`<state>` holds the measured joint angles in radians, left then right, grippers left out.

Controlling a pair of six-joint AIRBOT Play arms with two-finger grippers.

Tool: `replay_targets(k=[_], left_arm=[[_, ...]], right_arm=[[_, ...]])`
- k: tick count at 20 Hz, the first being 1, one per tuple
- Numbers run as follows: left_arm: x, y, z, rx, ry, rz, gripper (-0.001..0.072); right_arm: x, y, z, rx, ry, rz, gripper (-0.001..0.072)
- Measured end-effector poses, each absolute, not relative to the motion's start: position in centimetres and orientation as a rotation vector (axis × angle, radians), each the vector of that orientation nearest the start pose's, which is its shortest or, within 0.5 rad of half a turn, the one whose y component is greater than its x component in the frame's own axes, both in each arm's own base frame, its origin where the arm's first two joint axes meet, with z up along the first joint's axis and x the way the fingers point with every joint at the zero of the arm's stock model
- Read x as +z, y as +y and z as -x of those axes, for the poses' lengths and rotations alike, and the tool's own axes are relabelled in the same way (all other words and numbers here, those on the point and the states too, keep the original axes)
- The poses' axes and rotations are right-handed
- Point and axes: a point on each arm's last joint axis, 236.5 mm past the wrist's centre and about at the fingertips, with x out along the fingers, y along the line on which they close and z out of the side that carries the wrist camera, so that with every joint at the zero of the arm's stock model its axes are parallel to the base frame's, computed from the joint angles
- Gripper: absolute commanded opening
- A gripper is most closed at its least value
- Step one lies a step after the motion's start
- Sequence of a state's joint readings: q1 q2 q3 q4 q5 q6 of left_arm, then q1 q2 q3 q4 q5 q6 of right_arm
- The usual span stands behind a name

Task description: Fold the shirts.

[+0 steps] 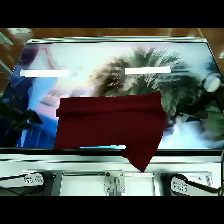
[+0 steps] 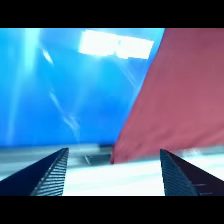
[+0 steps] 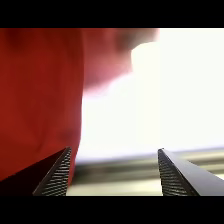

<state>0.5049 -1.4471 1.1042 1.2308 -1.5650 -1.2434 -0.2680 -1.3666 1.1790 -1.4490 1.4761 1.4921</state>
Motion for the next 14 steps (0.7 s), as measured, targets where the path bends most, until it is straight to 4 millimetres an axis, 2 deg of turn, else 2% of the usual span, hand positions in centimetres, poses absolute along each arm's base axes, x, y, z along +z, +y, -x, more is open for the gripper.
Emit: replay_targets(k=[3,6,9,14], left_arm=[[-7.2,4.5,-22.2,-0.193,1.75,0.612,0.0717],[-9.4,2.6,-19.2,-0.207,1.774,0.672,0.0717],[-10.7,0.5,-18.7,-0.228,1.738,0.732,0.0717],[-11.7,-2.4,-18.5,-0.265,1.721,0.769,0.0712]], right_arm=[[-3.5,-4.6,-27.7,-0.01,1.653,-0.381,0.0678],[-4.8,-3.6,-26.3,0.021,1.649,-0.444,0.0678],[-5.6,-3.1,-26.2,0.027,1.623,-0.478,0.0678],[-5.9,-2.9,-26.4,0.032,1.604,-0.497,0.0678]])
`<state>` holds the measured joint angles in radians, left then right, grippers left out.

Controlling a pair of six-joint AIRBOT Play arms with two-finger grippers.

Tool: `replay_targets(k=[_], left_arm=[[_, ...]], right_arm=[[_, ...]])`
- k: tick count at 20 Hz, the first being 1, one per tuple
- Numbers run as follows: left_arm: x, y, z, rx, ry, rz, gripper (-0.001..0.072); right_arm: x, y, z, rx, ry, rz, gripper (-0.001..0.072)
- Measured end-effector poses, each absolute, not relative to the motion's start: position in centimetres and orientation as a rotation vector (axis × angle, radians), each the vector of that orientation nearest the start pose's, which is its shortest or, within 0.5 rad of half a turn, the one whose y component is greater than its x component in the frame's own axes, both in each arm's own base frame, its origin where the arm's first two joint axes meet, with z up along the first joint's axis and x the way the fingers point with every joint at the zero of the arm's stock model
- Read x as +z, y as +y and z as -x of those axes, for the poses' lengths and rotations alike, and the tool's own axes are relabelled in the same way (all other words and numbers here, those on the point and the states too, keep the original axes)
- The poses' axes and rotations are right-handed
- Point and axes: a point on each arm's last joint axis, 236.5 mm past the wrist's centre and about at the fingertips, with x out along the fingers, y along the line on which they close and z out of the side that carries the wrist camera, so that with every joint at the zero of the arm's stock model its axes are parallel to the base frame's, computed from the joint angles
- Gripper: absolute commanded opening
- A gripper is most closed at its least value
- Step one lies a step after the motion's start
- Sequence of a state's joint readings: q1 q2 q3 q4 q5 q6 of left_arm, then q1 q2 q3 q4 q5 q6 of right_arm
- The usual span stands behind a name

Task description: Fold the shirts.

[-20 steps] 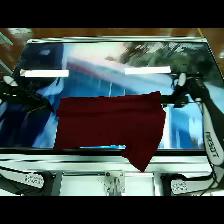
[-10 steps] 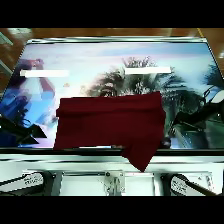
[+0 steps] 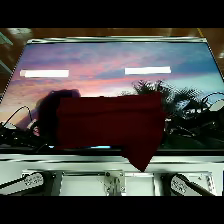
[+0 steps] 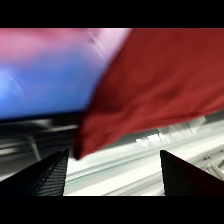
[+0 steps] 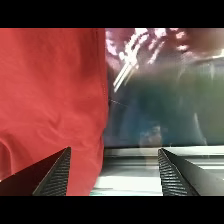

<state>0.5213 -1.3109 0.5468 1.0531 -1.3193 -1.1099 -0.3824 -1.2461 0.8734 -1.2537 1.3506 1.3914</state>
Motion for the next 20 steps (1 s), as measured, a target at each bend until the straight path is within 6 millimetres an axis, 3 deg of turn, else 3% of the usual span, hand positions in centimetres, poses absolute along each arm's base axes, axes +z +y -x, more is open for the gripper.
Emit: replay_targets(k=[1,3,7,8,9,10,14,20], left_arm=[[-11.8,-2.9,-18.5,-0.27,1.719,0.776,0.0675],[-12.2,-3.3,-18.9,-0.258,1.703,0.779,0.0385],[-12.7,-3.5,-20.1,-0.213,1.657,0.805,0.0374],[-12.7,-3.5,-20.3,-0.208,1.65,0.811,0.0308],[-12.9,-3.4,-20.4,-0.2,1.645,0.809,0.0177],[-13.1,-3.2,-20.6,-0.188,1.638,0.799,0.014],[-13.0,-3.3,-20.5,-0.193,1.642,0.801,0.0041],[-12.2,-4.3,-19.5,-0.265,1.681,0.811,0.0041]], right_arm=[[-5.9,-2.8,-26.4,0.032,1.601,-0.499,0.0678],[-6.0,-2.8,-26.4,0.033,1.598,-0.502,0.0678],[-6.0,-2.7,-26.4,0.034,1.601,-0.504,0.0678],[-6.1,-2.7,-26.2,0.034,1.605,-0.506,0.0677],[-6.3,-2.6,-26.0,0.034,1.613,-0.509,0.0677],[-6.5,-2.4,-25.6,0.036,1.624,-0.513,0.0677],[-8.2,-0.4,-23.0,0.081,1.71,-0.51,0.0678],[-9.8,2.8,-19.8,0.178,1.801,-0.517,0.0677]])
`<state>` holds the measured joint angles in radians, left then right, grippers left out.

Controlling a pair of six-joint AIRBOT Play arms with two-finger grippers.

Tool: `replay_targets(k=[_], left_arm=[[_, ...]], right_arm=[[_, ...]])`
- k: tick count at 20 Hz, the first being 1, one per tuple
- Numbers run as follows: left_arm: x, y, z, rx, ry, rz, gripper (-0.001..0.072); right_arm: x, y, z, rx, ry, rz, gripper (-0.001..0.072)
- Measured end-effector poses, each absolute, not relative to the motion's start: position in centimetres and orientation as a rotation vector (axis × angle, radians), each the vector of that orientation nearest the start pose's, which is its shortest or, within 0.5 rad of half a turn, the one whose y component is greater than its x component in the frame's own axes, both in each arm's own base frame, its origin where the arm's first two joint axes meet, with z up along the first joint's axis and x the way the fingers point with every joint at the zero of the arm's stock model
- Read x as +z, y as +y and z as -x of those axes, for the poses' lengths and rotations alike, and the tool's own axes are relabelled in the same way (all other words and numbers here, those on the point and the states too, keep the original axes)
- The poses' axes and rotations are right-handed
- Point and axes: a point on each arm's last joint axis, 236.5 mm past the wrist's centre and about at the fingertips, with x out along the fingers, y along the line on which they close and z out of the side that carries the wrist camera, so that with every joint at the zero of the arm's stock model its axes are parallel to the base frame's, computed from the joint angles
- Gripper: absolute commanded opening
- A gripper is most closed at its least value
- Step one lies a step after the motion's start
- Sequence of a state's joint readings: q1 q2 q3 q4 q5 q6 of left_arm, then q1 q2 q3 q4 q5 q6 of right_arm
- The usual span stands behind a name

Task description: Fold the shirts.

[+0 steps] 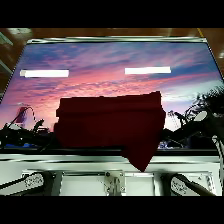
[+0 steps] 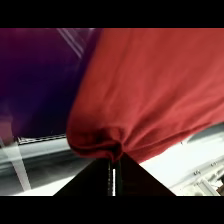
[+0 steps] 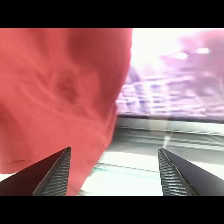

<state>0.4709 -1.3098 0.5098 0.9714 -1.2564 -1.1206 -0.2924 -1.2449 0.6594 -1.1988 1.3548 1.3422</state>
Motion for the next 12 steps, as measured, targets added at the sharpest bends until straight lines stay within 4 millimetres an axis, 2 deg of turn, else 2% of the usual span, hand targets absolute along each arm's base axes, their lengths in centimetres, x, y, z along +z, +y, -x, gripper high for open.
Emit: replay_targets(k=[2,3,5,6,9,10,12], left_arm=[[-12.1,-4.5,-19.3,-0.281,1.684,0.809,0.0041],[-12.0,-4.5,-19.3,-0.288,1.685,0.807,0.0041],[-11.9,-4.6,-19.3,-0.296,1.684,0.804,0.0041],[-11.8,-4.6,-19.3,-0.3,1.683,0.802,0.0041],[-11.6,-4.3,-19.8,-0.303,1.671,0.791,0.0041],[-11.5,-4.2,-20.1,-0.303,1.664,0.787,0.0041],[-11.2,-3.8,-20.8,-0.304,1.645,0.773,0.0041]], right_arm=[[-10.1,4.1,-19.2,0.211,1.807,-0.559,0.0655],[-10.3,4.5,-19.2,0.215,1.8,-0.574,0.0603],[-11.0,5.0,-19.3,0.204,1.777,-0.603,0.0603],[-11.4,5.2,-19.3,0.191,1.767,-0.619,0.0573],[-12.3,5.6,-19.1,0.167,1.752,-0.654,0.0102],[-12.5,5.7,-19.1,0.16,1.746,-0.662,0.0065],[-12.7,6.0,-19.4,0.167,1.727,-0.675,0.0064]])
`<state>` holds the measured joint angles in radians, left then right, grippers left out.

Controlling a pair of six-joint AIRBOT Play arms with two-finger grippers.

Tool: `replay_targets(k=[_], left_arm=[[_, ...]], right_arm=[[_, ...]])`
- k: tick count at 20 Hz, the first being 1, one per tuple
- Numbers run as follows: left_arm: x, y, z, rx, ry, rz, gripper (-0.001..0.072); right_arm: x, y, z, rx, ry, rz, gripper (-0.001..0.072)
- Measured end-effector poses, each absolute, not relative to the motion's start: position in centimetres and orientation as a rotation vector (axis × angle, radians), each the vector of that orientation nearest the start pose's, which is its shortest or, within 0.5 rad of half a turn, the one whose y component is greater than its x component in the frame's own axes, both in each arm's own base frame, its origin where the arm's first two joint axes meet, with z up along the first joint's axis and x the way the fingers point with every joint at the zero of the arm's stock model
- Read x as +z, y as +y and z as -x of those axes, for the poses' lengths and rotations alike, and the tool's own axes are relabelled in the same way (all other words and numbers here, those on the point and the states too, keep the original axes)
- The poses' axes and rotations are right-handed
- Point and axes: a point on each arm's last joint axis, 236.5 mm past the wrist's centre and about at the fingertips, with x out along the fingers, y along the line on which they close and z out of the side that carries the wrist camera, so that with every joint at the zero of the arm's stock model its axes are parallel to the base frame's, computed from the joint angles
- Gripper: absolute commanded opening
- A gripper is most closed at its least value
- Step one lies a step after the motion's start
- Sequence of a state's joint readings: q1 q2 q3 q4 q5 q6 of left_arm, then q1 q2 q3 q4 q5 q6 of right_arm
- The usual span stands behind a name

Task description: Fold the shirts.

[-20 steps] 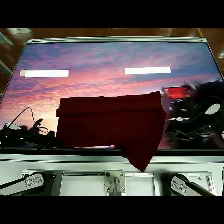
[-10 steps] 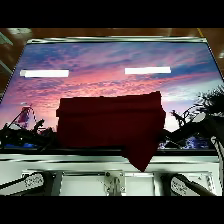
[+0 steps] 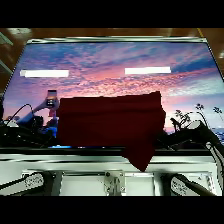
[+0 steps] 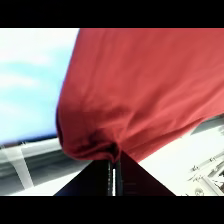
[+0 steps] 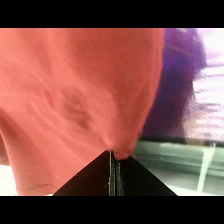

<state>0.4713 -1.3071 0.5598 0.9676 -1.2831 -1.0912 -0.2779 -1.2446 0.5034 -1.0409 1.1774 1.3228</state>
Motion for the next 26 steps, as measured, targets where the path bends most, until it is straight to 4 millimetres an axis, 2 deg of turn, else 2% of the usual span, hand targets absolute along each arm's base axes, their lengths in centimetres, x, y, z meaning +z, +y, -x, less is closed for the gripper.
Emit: replay_targets(k=[4,8,13,16,19,22,26], left_arm=[[-10.2,-2.8,-22.7,-0.296,1.585,0.729,0.004],[-8.2,-2.1,-25.2,-0.297,1.492,0.699,0.004],[-4.8,-1.3,-29.6,-0.305,1.354,0.654,0.004],[-3.2,-1.3,-32.8,-0.305,1.28,0.626,0.0041],[-2.3,-2.1,-36.3,-0.318,1.232,0.616,0.0041],[-2.4,-2.6,-39.5,-0.32,1.219,0.623,0.0041],[-3.8,-2.9,-43.1,-0.308,1.232,0.655,0.0041]], right_arm=[[-11.4,7.3,-21.5,0.267,1.63,-0.7,0.0063],[-7.8,7.8,-26.0,0.341,1.468,-0.707,0.0063],[-3.1,6.4,-32.6,0.299,1.267,-0.721,0.0063],[-1.3,5.3,-36.2,0.258,1.171,-0.734,0.0063],[-0.7,4.2,-39.5,0.226,1.112,-0.759,0.0063],[-0.9,3.5,-43.0,0.204,1.065,-0.797,0.0064],[-3.0,4.3,-47.1,0.191,1.051,-0.765,0.0064]])
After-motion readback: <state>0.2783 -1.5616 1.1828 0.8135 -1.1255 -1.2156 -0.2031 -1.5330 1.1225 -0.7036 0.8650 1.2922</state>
